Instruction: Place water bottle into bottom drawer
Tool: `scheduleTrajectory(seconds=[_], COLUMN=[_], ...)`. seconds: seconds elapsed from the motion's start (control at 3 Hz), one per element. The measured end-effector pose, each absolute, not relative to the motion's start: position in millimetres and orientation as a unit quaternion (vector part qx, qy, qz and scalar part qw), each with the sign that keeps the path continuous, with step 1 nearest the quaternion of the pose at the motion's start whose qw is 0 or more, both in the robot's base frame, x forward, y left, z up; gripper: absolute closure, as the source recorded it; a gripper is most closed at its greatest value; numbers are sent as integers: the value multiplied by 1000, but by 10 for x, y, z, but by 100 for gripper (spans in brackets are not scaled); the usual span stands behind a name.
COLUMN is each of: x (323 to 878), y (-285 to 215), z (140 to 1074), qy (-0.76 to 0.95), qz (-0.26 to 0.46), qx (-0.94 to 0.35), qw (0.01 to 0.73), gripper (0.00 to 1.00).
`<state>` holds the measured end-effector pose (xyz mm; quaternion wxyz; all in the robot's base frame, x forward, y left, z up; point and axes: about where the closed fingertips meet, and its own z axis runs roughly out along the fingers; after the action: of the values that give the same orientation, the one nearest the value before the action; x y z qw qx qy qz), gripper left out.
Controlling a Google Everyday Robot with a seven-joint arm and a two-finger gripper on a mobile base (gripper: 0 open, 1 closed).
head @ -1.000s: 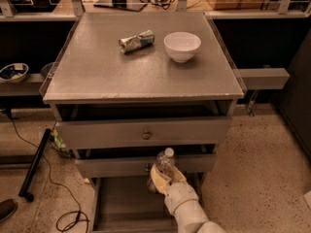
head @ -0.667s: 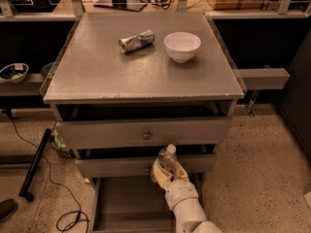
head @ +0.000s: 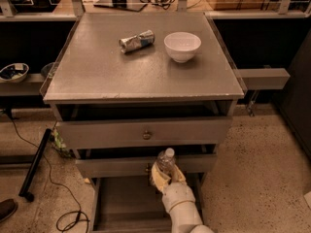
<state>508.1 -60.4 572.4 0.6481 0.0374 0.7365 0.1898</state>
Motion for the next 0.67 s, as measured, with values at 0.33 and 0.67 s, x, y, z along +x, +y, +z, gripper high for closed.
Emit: scheduleTrajectory(seconds=[0.33, 0.67], x=[4971, 4904], y=[-462, -442], z=[5291, 5181], qy=[744, 748], qz=[183, 176], qx=[66, 71], qw=[640, 636], gripper=[100, 100])
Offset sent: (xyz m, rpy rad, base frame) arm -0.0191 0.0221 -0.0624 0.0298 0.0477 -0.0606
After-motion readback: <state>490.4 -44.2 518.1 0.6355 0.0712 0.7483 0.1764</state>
